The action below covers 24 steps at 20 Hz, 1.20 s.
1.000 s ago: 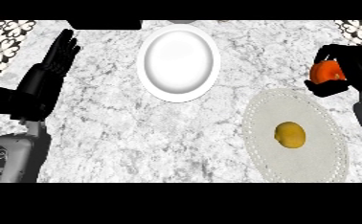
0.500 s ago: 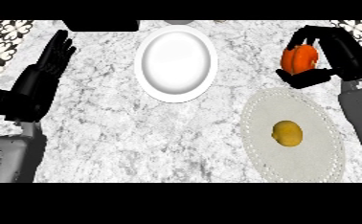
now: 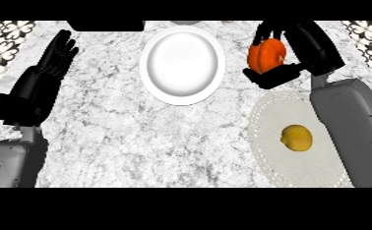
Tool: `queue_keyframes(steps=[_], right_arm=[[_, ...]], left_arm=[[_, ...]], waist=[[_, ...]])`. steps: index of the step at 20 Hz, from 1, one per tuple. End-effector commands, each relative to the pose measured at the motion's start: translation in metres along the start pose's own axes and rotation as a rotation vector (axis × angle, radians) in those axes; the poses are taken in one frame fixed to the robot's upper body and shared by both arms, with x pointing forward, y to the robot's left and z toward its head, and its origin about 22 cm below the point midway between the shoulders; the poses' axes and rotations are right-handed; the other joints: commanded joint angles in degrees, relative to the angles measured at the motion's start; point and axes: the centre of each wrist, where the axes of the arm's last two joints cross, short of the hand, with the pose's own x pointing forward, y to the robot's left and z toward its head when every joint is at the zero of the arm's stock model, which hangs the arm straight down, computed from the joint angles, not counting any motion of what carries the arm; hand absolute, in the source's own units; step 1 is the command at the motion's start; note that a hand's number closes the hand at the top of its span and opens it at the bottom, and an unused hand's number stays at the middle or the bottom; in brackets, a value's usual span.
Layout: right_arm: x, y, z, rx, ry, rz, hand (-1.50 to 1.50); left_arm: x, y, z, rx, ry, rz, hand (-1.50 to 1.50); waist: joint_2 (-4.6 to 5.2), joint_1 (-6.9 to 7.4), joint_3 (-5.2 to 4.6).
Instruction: Pick the squash from the placemat and place it in the plate
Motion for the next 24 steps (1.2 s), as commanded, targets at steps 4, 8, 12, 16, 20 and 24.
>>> queue_keyframes(steps=[4,8,12,16,20,24], right_arm=[[0.050,0.053,-0.040,0.055,-0.004,-0.077,1.50],[0.068,0.088,-0.073,0.113,0.034,-0.068,1.50],[0.085,0.114,-0.092,0.092,0.065,-0.042,1.50],[0.068,0.135,-0.094,0.105,0.078,0.008,1.50],[0.065,0.141,-0.103,0.181,0.110,0.091,1.50],[0.060,0.142,-0.104,0.097,0.228,-0.069,-1.50]], left_arm=[[0.006,-0.014,0.005,0.009,0.003,-0.001,0.00],[-0.001,-0.010,-0.004,-0.005,-0.005,0.006,0.00],[0.012,-0.016,0.001,-0.015,-0.011,0.007,0.00],[0.021,-0.005,-0.025,-0.021,-0.021,0.008,0.00],[0.020,-0.010,-0.011,-0.037,-0.018,-0.016,0.00],[0.002,-0.017,-0.024,-0.058,-0.042,-0.002,0.00]], waist=[[0.11,0.61,0.03],[0.46,1.21,0.01],[0.41,1.67,0.03],[0.78,1.72,0.03],[0.79,2.86,0.02],[1.49,4.12,-0.01]])
